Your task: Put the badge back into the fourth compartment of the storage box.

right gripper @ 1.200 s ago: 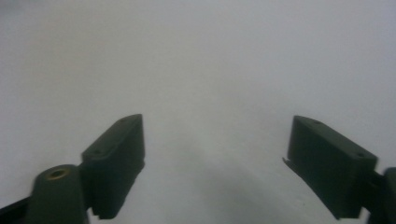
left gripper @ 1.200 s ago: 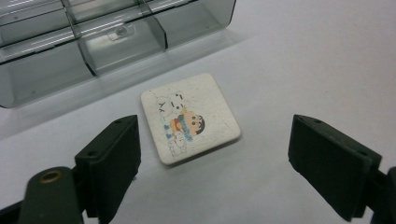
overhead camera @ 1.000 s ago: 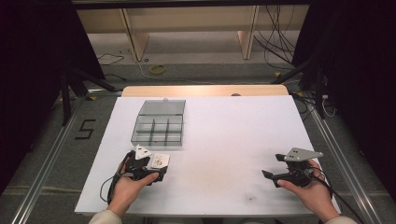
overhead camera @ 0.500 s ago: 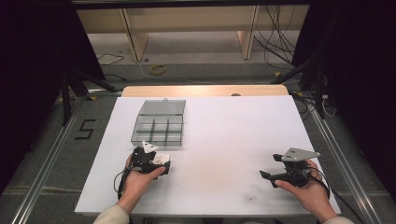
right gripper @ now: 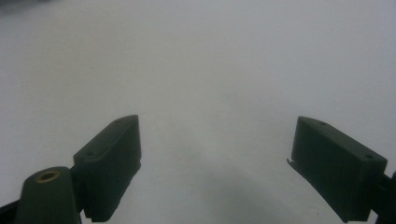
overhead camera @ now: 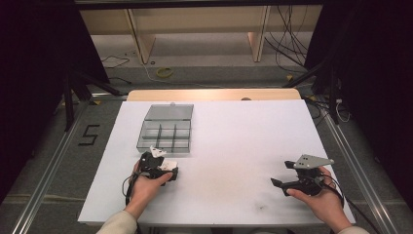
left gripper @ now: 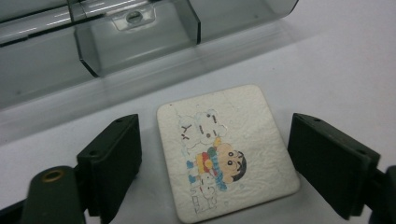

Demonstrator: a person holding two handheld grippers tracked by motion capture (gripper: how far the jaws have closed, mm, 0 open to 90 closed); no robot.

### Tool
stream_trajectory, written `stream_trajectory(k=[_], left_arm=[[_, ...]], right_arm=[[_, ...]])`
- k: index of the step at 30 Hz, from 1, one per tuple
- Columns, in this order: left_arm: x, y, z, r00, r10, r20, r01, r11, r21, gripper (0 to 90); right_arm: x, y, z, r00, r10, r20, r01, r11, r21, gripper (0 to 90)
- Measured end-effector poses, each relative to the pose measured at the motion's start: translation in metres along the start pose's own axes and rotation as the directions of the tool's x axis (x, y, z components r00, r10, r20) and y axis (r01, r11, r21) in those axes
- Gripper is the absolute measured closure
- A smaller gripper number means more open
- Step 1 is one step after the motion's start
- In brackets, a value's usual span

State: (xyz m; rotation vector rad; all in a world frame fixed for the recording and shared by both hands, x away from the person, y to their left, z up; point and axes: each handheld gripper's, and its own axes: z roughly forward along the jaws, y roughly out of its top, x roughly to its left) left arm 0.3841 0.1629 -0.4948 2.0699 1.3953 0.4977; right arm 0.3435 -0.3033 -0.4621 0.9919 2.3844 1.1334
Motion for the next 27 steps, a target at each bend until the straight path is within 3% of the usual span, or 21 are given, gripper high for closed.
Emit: stream_trajectory(k=[1, 4, 7, 17, 27], left_arm=[[0.000, 0.000, 0.000, 1.0000, -0.009, 0.003, 0.009, 1.0000, -0.002, 18.7], [-0.003, 0.001, -0.004, 1.0000, -0.004, 0.004, 0.004, 1.0000, 0.007, 29.7], [-0.003, 0.000, -0.005, 1.0000, -0.009, 0.003, 0.009, 0.9999, 0.012, 32.1], [-0.001, 0.003, -0.006, 0.9998, -0.013, 0.014, 0.012, 0.9994, 0.033, 32.7], [0.001, 0.005, -0.016, 0.9989, -0.039, 0.027, 0.039, 0.9993, 0.001, 32.7]], right_arm=[[0.000, 0.000, 0.000, 1.0000, 0.000, 0.000, 0.000, 1.000, 0.000, 16.7], [0.000, 0.000, 0.000, 1.0000, -0.007, 0.000, 0.007, 1.000, -0.002, 16.7], [0.000, 0.000, 0.000, 1.0000, -0.005, 0.000, 0.005, 1.000, 0.000, 16.7], [-0.001, -0.001, -0.002, 1.0000, -0.004, 0.003, 0.004, 1.000, -0.005, 16.7], [-0.001, -0.001, -0.002, 1.0000, 0.002, 0.004, -0.002, 1.000, -0.010, 16.7]])
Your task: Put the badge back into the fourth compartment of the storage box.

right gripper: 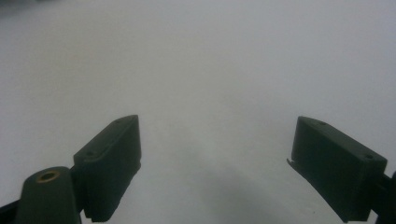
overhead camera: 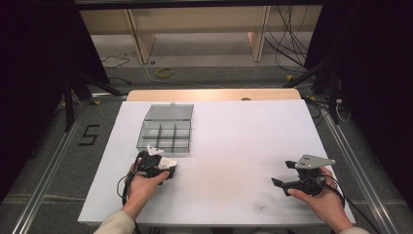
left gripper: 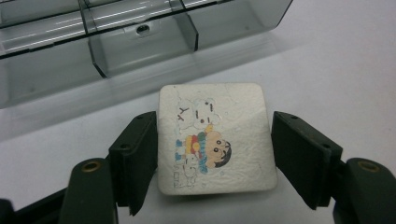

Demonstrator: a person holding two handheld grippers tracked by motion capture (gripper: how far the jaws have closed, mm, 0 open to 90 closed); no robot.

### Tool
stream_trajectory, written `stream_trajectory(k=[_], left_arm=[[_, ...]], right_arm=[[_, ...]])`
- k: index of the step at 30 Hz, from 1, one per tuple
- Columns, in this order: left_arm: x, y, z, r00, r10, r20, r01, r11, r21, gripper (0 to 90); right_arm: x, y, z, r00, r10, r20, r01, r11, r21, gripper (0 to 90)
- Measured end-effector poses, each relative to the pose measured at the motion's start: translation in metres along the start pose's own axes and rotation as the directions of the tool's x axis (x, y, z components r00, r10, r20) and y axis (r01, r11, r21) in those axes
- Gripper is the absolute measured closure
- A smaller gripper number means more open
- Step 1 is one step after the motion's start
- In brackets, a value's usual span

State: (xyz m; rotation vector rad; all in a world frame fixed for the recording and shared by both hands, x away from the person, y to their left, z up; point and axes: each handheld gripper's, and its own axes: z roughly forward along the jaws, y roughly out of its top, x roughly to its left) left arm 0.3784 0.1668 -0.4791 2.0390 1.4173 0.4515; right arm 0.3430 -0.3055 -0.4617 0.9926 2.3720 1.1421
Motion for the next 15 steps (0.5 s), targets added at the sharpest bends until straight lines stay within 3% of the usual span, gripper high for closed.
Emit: stream_trajectory(k=[15], left_arm=[[0.005, 0.004, -0.019, 0.9997, -0.026, 0.006, 0.026, 0.9981, -0.056, 32.7]], right_arm=[[-0.001, 0.000, -0.001, 1.0000, -0.002, -0.003, 0.002, 1.000, -0.001, 16.8]])
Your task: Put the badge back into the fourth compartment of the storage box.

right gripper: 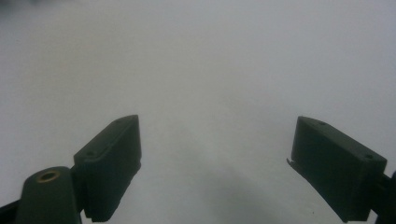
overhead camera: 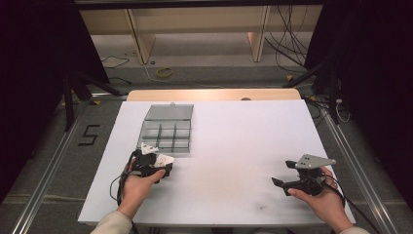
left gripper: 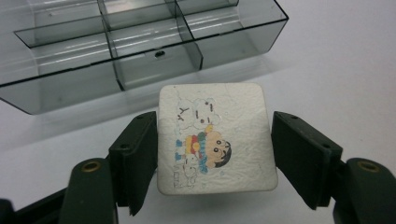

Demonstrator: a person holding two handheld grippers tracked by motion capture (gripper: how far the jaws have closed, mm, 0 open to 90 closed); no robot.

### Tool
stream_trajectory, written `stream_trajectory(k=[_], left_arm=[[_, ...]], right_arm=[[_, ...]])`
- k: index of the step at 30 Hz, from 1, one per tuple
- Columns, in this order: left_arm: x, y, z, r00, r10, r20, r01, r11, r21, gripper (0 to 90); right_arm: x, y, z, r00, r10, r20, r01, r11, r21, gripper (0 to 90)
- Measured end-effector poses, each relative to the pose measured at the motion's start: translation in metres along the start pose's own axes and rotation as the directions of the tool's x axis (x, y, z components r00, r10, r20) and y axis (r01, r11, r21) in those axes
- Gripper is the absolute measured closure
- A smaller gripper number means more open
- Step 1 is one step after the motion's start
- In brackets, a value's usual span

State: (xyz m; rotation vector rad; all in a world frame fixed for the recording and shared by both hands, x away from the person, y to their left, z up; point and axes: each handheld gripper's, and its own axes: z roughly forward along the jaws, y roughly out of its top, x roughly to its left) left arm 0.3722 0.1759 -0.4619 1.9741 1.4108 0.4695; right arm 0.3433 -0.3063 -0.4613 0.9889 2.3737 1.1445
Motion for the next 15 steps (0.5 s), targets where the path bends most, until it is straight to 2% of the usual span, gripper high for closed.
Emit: stream_trajectory(k=[15], left_arm=[[0.014, 0.006, -0.015, 0.9990, -0.042, -0.017, 0.041, 0.9976, -0.056, 32.7]], right_arm=[[-0.001, 0.000, -0.001, 1.0000, 0.001, 0.002, -0.001, 1.000, -0.002, 16.8]])
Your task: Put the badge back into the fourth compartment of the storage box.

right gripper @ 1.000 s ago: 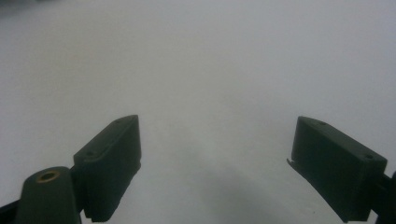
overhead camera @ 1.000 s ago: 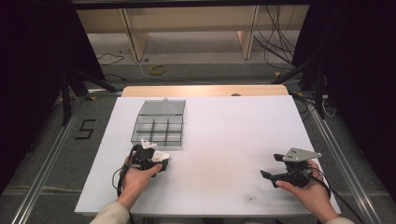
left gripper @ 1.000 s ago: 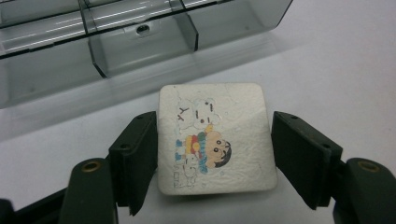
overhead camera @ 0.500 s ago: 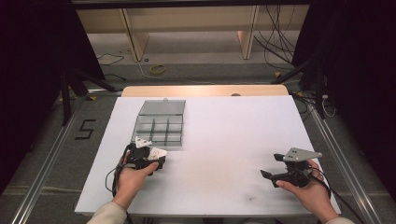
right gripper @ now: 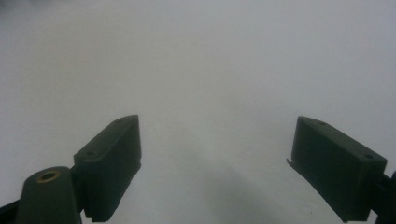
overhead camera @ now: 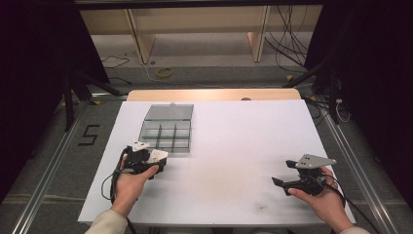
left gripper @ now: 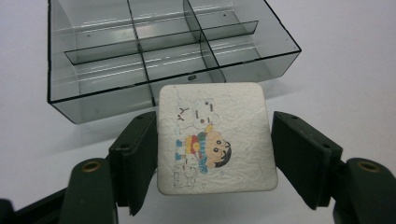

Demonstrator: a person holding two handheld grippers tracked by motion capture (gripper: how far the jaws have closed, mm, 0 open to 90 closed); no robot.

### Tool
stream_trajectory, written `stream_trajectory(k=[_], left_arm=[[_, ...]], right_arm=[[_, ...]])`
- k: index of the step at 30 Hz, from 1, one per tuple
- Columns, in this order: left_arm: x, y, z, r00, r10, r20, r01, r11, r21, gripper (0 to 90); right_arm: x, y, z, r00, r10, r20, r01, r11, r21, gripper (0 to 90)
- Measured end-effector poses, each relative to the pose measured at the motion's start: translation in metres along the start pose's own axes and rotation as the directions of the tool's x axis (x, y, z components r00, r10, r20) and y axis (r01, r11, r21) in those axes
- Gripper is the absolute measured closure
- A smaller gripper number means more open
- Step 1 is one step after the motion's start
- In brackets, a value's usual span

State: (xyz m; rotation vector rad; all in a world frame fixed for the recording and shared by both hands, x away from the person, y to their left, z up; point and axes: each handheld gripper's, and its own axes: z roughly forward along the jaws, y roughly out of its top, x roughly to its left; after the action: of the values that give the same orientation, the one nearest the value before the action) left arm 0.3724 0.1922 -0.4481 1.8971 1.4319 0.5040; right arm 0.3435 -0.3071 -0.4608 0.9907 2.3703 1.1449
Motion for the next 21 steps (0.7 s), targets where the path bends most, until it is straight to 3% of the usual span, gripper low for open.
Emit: stream_trajectory(k=[21], left_arm=[[0.008, 0.012, -0.016, 0.9996, -0.024, -0.018, 0.023, 0.9980, -0.059, 32.7]], right_arm=[[-0.001, 0.000, 0.000, 1.0000, 0.006, 0.003, -0.006, 1.000, -0.003, 16.8]])
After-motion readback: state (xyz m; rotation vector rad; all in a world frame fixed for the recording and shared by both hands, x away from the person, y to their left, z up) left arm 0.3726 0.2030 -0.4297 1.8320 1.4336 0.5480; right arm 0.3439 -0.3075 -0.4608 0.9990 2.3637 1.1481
